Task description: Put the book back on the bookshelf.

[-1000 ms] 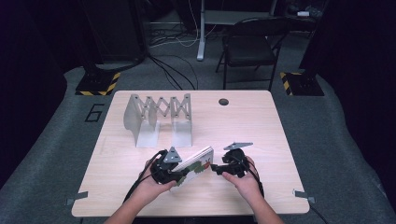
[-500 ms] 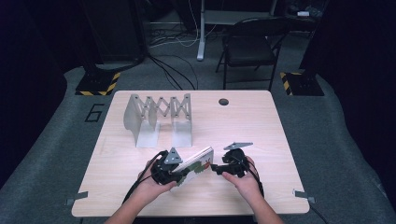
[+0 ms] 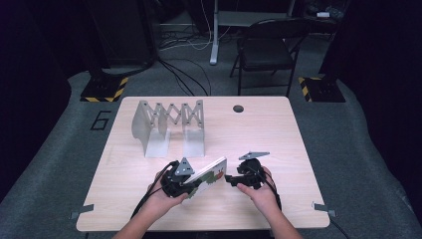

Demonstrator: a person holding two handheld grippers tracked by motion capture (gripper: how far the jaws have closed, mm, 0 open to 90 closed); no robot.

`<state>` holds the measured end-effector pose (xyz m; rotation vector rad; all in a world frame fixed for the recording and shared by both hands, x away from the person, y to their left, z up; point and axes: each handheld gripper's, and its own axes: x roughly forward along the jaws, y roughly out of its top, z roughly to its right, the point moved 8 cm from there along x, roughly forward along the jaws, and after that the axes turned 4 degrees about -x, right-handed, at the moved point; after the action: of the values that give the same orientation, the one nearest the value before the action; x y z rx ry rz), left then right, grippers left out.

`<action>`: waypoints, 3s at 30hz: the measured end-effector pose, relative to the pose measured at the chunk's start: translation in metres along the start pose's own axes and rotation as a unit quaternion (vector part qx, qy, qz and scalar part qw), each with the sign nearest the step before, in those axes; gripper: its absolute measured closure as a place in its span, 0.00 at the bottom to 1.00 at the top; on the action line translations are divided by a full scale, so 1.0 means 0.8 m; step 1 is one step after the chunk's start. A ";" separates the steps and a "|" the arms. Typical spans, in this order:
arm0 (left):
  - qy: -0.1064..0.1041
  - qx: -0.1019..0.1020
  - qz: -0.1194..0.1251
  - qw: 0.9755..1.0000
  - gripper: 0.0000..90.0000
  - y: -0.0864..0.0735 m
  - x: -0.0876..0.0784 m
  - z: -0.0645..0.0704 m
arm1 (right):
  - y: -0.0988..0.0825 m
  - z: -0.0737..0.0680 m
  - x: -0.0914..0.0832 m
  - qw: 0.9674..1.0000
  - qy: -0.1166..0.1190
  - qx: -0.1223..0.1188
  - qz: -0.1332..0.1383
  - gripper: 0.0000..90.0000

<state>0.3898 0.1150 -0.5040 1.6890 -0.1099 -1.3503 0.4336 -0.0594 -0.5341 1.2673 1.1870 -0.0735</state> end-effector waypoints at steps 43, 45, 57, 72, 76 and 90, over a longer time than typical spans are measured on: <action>0.028 -0.046 0.035 0.998 0.84 -0.003 -0.045 -0.033 | -0.005 0.003 -0.002 1.000 0.003 0.007 -0.003 0.39; 0.032 -0.044 0.036 0.998 0.84 -0.003 -0.048 -0.036 | -0.005 0.003 -0.002 1.000 0.002 0.011 -0.005 0.39; 0.047 -0.060 0.040 0.996 0.84 -0.010 -0.072 -0.053 | -0.004 0.005 0.000 1.000 0.005 0.006 -0.004 0.39; 0.069 -0.073 0.051 0.994 0.84 -0.017 -0.092 -0.070 | -0.005 0.008 -0.001 1.000 0.004 0.012 -0.007 0.39; 0.071 -0.078 0.052 0.993 0.84 -0.020 -0.098 -0.075 | -0.005 0.010 0.000 1.000 0.004 0.007 -0.002 0.39; 0.085 -0.095 0.053 0.990 0.84 -0.030 -0.115 -0.088 | -0.005 0.011 0.000 1.000 0.003 0.011 -0.006 0.39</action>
<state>0.3998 0.2233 -0.4579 1.6052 0.0275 -1.0982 0.4368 -0.0675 -0.5382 1.2802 1.2018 -0.0907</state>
